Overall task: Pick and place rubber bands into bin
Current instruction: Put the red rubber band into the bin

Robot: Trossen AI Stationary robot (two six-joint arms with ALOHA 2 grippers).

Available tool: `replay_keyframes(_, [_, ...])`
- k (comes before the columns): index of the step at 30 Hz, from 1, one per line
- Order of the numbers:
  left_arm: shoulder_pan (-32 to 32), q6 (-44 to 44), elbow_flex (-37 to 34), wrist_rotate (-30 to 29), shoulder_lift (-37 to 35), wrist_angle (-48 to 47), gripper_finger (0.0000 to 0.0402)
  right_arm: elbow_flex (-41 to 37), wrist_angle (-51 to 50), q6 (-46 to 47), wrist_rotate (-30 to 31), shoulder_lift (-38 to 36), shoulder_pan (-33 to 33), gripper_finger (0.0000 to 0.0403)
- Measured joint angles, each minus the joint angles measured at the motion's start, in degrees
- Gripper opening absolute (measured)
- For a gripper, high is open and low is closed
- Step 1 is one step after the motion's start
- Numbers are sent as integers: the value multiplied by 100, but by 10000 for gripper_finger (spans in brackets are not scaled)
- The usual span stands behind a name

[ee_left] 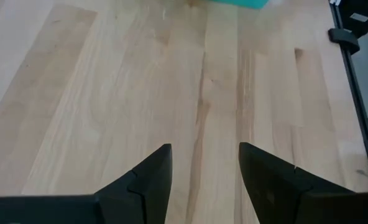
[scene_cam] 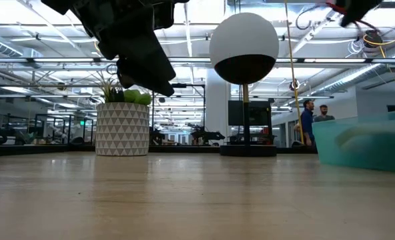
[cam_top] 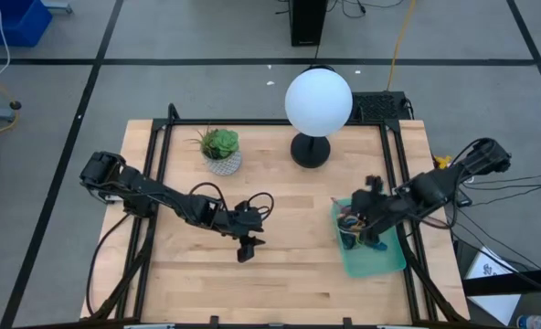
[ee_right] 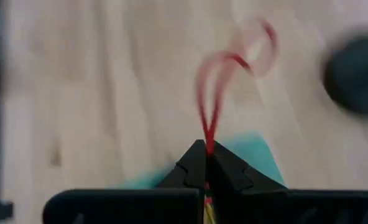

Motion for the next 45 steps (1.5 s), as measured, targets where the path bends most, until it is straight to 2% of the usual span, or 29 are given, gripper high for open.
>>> replay_keyframes(6, [0, 34, 0, -4, 0, 0, 193, 305, -2103, 1572, -434, 76, -4, 0])
replay_keyframes(9, [0, 35, 0, -7, 0, 1, 193, 164, -2625, 2283, -724, 137, -4, 0])
replay_keyframes(12, [0, 35, 0, -7, 0, 2, 194, -67, -2720, 2665, -905, 227, -4, 0])
replay_keyframes(19, [0, 30, 0, -66, 0, 4, 193, -994, -1937, 2681, -1087, 412, -20, 0])
replay_keyframes(29, [0, 26, 0, -63, 0, 4, 193, -2512, 242, 2680, -1259, 425, -20, 0])
replay_keyframes(36, [0, 19, 0, -66, 0, 11, 193, -2967, 849, 2680, -1257, 423, -20, 0])
replay_keyframes(41, [0, 19, 0, -155, 0, 11, 193, -3021, 869, 2660, -1260, 423, -20, 4])
replay_keyframes(45, [0, 37, 0, -155, 0, 13, 193, -3021, 959, 2426, -1486, 423, -20, 12])
